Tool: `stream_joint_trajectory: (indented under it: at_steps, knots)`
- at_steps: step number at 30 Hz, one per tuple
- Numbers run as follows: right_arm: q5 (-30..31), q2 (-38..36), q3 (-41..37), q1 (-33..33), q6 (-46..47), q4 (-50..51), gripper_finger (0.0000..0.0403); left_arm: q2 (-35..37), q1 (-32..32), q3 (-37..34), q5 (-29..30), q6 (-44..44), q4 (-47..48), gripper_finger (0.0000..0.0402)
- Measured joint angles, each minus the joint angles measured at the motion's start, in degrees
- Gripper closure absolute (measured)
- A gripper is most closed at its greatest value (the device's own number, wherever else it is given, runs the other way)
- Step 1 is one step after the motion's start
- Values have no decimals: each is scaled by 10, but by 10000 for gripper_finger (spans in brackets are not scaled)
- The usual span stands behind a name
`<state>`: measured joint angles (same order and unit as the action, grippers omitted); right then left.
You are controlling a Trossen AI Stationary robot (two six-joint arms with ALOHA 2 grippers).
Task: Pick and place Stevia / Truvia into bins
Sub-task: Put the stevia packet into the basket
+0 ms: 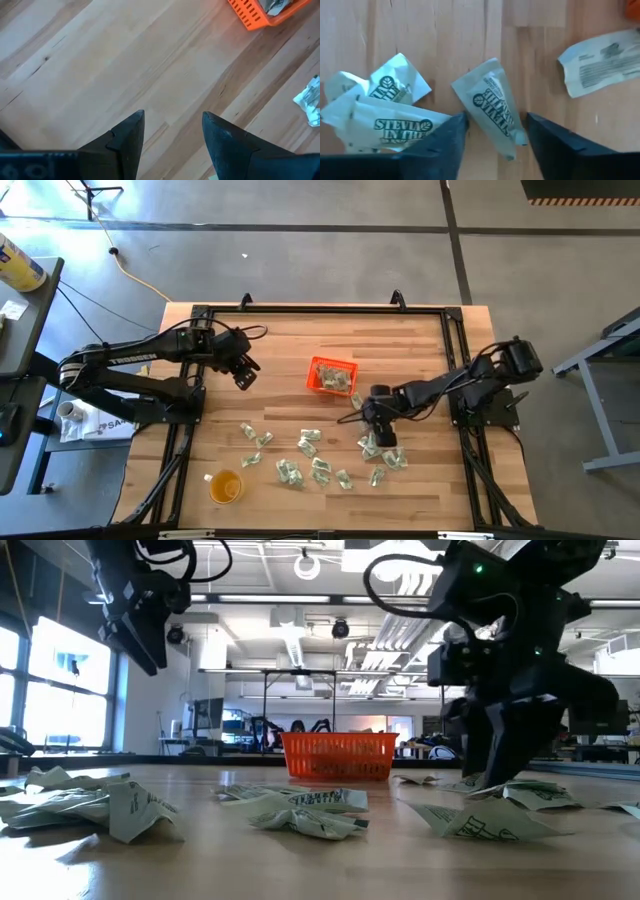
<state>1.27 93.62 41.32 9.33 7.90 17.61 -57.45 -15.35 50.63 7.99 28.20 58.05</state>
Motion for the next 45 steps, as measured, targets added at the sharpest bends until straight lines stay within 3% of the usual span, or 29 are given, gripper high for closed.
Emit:
stream_joint_trajectory:
  at_steps: [4,8,14,18,20,24,28,34,45]
  knots:
    - [-16,-1,7,-8,34,17,289,0,0,0,0,6,4,170]
    - [-26,-21,55,-39,89,97,384,0,0,0,0,7,4,170]
    - [83,-89,156,-111,60,139,374,0,0,0,1,6,3,170]
    - [83,-106,210,-182,2,118,396,0,0,0,1,7,0,170]
    - [27,-89,225,-220,-4,85,387,0,0,0,1,8,-3,170]
    - [-147,-7,262,-260,42,66,348,0,0,0,-17,8,-5,170]
    - [-204,78,298,-232,44,97,325,0,3,0,-51,17,12,170]
    - [-127,114,335,-209,54,159,297,0,54,-34,-63,83,12,170]
    - [128,30,345,-226,29,231,205,-1,195,-114,-94,213,-64,170]
